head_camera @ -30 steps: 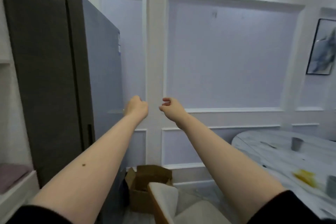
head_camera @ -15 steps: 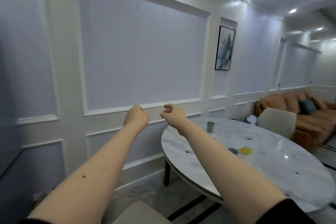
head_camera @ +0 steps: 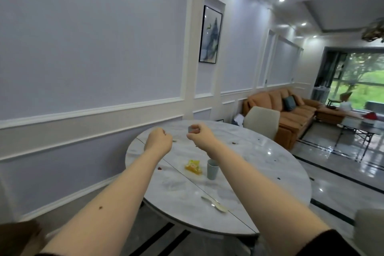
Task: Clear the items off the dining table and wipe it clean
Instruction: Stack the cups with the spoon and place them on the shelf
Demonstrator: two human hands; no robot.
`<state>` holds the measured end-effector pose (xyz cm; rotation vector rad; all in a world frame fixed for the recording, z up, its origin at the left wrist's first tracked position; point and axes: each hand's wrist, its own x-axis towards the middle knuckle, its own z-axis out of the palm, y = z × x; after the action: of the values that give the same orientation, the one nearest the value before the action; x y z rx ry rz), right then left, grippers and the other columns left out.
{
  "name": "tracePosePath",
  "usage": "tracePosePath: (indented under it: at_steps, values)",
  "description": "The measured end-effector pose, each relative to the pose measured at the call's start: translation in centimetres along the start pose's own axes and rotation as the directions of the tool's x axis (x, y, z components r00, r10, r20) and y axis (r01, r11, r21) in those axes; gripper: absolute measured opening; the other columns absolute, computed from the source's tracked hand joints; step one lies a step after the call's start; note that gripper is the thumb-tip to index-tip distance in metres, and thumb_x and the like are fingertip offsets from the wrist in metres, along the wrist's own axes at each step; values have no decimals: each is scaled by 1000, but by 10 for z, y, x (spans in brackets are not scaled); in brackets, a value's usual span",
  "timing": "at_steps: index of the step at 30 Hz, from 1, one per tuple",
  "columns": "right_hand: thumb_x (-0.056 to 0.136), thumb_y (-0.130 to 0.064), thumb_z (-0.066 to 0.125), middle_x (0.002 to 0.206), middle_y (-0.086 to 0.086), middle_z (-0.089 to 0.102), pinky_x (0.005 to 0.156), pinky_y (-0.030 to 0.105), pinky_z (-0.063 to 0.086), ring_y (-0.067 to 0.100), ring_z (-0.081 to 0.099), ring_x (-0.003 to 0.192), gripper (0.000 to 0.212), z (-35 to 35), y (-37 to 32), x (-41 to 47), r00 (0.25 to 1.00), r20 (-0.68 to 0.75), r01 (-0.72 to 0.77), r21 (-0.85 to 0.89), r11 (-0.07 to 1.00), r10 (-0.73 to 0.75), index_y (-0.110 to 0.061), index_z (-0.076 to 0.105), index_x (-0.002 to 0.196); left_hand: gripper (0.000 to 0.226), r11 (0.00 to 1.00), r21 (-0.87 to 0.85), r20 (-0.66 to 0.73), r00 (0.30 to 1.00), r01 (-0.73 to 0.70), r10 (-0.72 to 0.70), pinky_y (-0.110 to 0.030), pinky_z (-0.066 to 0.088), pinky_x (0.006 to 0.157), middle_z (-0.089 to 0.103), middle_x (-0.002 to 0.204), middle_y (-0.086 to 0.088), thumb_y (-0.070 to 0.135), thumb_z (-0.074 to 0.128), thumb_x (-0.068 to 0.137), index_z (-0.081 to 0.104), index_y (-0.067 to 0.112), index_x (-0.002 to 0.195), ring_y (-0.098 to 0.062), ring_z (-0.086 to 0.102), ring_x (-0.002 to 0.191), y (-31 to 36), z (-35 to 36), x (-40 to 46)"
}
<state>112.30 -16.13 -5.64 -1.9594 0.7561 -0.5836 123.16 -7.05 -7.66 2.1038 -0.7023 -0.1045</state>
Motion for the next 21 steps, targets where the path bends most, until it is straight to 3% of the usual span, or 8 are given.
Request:
tracePosePath:
  at_steps: [5,13,15,19,21]
  values:
    - [92,-13,55,128,12,54,86,26,40,25,52,116,44,-27,59,36,992,-20,-121,-23,992,121,-7,42,134,15,1000,-19,114,993,-6,8,-28,37,75,57,103,-9,17,39,93,53,12,95,-27,50,88,6,75,31]
    - [90,-13,56,122,13,57,86,29,43,22,52,102,38,-35,147,106,964,-87,-258,-53,965,253,-6,49,127,28,998,-63,287,958,0,18,-32,44,89,59,119,-13,14,42,92,58,5,113,-30,55,108,-10,179,90]
    - [89,-12,55,119,12,57,80,27,41,20,51,98,35,-31,171,120,952,-105,-297,-74,952,289,-6,53,124,26,998,-63,350,937,11,11,-32,46,86,62,115,-14,12,43,90,62,5,106,-31,57,105,-16,205,102]
    - [87,-8,53,99,7,55,75,27,43,19,51,90,31,-20,223,133,924,-143,-374,-135,917,356,-4,56,117,24,997,-75,462,886,9,26,-29,41,65,63,85,-19,3,41,83,50,12,64,-33,59,79,-43,256,113]
    - [87,-7,50,98,6,55,79,31,47,20,52,89,30,-15,256,138,895,-160,-443,-189,877,417,-5,56,116,22,996,-62,511,859,57,-18,-33,46,71,64,86,-16,4,41,85,55,12,71,-33,61,84,-63,283,114]
